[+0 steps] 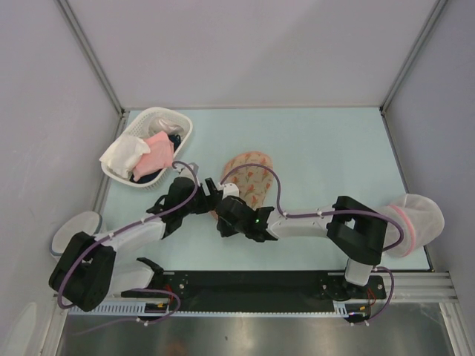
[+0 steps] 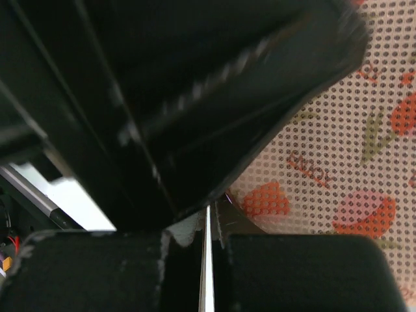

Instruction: Unzip the laundry bag and remove the bra

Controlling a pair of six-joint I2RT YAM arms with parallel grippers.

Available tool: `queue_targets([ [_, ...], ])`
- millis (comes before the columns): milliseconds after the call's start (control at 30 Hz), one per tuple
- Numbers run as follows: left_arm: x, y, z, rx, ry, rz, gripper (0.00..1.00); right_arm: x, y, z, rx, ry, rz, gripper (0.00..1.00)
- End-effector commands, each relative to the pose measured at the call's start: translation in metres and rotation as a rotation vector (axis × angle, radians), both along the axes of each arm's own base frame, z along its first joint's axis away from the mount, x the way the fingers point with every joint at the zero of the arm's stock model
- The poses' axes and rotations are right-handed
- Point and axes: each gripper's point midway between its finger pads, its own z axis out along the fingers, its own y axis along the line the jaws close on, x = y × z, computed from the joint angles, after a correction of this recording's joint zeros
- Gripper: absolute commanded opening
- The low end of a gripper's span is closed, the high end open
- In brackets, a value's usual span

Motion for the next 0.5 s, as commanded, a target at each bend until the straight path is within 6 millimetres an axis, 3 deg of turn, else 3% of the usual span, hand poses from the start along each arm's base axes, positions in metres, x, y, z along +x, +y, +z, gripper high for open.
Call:
queue_targets([
  [0,-0.011,0.016,-0.010,0.038,0.022,0.050,0.85,0.013,0.019,0.018,0.061,-0.033,0.027,0.00],
  [133,-0.018,0.022,-0.013,0.049,0.030,0.062,0.83,0.015,0.019,0.016,0.062,-0.030,0.026,0.00],
  [267,-0.026,0.017,-0.014,0.005,0.043,0.042,0.74,0.014,0.019,0.013,0.061,-0.022,0.026,0.00],
  [400,-0.034,0.006,-0.014,-0.063,0.053,0.012,0.53,0.013,0.021,0.011,0.066,-0.015,0.031,0.00],
  [467,-0.035,0.005,-0.016,-0.080,0.064,0.014,0.36,0.013,0.021,0.010,0.065,-0.013,0.032,0.00],
])
